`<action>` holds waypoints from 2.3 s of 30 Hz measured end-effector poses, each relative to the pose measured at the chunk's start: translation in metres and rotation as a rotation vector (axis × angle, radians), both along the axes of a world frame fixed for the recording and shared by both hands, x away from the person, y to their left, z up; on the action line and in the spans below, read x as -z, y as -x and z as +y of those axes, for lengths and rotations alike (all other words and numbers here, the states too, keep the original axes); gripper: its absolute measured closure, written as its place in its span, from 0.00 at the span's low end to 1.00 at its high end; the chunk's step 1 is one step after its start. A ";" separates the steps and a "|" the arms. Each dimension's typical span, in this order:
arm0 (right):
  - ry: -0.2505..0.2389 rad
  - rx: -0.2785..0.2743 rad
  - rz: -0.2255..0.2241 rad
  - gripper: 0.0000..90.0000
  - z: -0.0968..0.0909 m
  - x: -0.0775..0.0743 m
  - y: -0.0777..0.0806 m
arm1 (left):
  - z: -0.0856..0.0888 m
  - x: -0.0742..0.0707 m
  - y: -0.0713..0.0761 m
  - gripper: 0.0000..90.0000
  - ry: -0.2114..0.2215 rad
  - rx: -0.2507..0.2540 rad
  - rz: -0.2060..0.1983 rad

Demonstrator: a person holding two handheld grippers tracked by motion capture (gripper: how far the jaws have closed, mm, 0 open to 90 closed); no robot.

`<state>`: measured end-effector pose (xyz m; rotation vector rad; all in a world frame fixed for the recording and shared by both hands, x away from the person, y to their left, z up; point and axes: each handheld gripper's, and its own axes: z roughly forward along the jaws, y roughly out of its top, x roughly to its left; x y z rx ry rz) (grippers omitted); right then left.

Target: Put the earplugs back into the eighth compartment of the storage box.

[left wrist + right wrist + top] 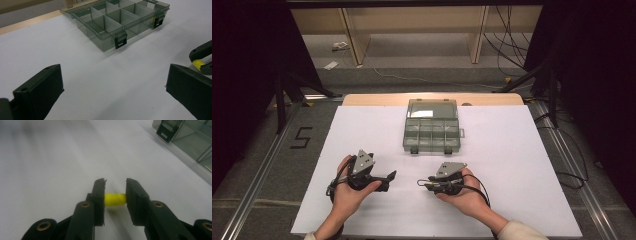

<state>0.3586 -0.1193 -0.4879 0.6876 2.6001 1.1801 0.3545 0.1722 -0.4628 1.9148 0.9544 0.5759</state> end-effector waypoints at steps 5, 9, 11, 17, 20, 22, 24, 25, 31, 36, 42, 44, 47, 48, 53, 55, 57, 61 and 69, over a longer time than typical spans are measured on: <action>-0.005 0.004 -0.004 0.79 -0.001 -0.003 -0.001 | 0.000 0.000 0.000 0.00 0.001 -0.001 0.000; -0.013 0.011 -0.010 0.79 -0.003 -0.006 -0.002 | 0.000 0.000 0.000 0.01 0.002 -0.002 -0.001; -0.018 0.019 -0.013 0.79 -0.004 -0.008 -0.003 | 0.000 0.000 0.000 0.01 0.002 -0.002 -0.002; -0.027 0.029 -0.021 0.79 -0.006 -0.012 -0.005 | 0.000 0.000 0.000 0.01 0.003 -0.002 -0.002; -0.031 0.033 -0.026 0.79 -0.007 -0.014 -0.006 | 0.000 0.000 0.000 0.00 0.003 -0.002 -0.001; -0.033 0.035 -0.027 0.79 -0.008 -0.015 -0.006 | 0.000 0.000 0.000 0.00 0.002 -0.001 0.000; -0.035 0.037 -0.028 0.80 -0.008 -0.016 -0.007 | 0.000 0.000 0.000 0.01 0.002 -0.001 0.000; -0.036 0.039 -0.029 0.80 -0.008 -0.016 -0.007 | 0.000 0.000 0.000 0.00 0.001 -0.001 0.000; -0.042 0.048 -0.035 0.80 -0.010 -0.019 -0.008 | 0.000 0.000 0.000 0.00 0.000 0.000 0.000; -0.047 0.058 -0.037 0.80 -0.012 -0.021 -0.010 | 0.000 0.000 0.000 0.00 0.001 -0.001 0.000; -0.054 0.066 -0.042 0.80 -0.013 -0.023 -0.011 | 0.000 0.000 0.000 0.00 0.001 0.000 -0.001; -0.053 0.068 -0.043 0.80 -0.014 -0.024 -0.012 | 0.000 0.000 0.000 0.01 0.001 0.000 -0.001; -0.055 0.069 -0.045 0.80 -0.014 -0.025 -0.012 | 0.000 0.000 0.000 0.01 -0.001 0.001 -0.001; -0.055 0.070 -0.045 0.80 -0.015 -0.025 -0.012 | 0.000 0.000 0.000 0.01 -0.002 0.000 -0.001; -0.061 0.077 -0.048 0.80 -0.016 -0.027 -0.014 | 0.000 0.000 0.000 0.00 -0.001 0.001 -0.001; -0.064 0.080 -0.052 0.80 -0.018 -0.028 -0.015 | 0.000 0.000 0.000 0.01 -0.002 0.000 -0.001; -0.066 0.085 -0.053 0.80 -0.019 -0.029 -0.016 | 0.000 0.000 0.000 0.00 -0.002 0.000 -0.001; -0.069 0.089 -0.056 0.80 -0.020 -0.031 -0.017 | 0.000 0.000 0.000 0.00 -0.002 0.000 -0.002; -0.077 0.100 -0.061 0.81 -0.022 -0.034 -0.020 | 0.000 0.000 0.000 0.01 0.000 0.001 -0.001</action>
